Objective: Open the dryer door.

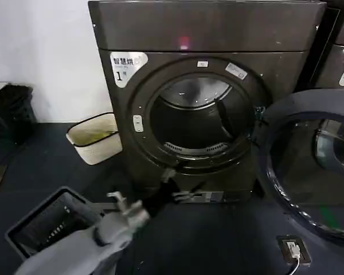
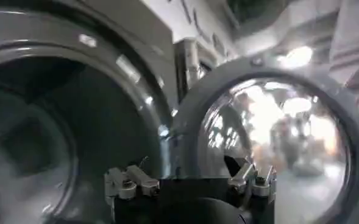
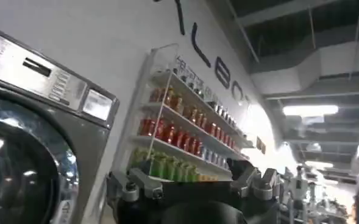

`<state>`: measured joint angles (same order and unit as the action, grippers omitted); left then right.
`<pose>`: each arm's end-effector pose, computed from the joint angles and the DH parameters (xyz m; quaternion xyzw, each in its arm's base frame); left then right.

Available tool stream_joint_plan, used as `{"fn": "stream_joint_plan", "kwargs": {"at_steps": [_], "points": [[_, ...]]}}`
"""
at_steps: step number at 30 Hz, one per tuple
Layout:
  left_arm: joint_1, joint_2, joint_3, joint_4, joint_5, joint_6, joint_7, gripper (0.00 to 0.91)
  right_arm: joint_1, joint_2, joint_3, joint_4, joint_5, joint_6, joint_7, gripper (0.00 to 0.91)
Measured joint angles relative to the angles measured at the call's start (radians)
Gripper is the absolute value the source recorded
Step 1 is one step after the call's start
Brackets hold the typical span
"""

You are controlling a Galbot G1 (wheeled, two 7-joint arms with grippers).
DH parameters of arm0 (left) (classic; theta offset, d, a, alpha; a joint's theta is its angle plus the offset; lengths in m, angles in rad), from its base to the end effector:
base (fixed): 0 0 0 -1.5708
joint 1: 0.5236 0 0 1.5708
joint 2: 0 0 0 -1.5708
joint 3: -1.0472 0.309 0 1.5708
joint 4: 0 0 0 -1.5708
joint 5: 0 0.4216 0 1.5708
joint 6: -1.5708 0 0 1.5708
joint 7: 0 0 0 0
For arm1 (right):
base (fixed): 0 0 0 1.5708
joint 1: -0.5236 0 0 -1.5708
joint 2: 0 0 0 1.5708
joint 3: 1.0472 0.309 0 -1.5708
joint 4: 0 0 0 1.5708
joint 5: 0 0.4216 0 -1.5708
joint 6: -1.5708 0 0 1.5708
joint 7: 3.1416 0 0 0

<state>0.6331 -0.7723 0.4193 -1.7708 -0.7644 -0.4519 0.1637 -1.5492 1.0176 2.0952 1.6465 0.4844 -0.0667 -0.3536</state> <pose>0.3818 -0.0720 -0.2655 0.4561 0.8779 -0.0258 0.1432 -0.0075 -0.5033 -0.0129 0.4290 0.8705 -0.2050 0.1269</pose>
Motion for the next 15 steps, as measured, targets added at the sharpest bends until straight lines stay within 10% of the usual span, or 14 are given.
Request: {"fn": "stream_joint_plan", "kwargs": {"at_steps": [15], "points": [[0.167,0.403,-0.189,-0.036,-0.041,0.071,0.061,0.907,0.01,-0.001,0.047,0.018,-0.123,0.021,0.038,0.907]]}}
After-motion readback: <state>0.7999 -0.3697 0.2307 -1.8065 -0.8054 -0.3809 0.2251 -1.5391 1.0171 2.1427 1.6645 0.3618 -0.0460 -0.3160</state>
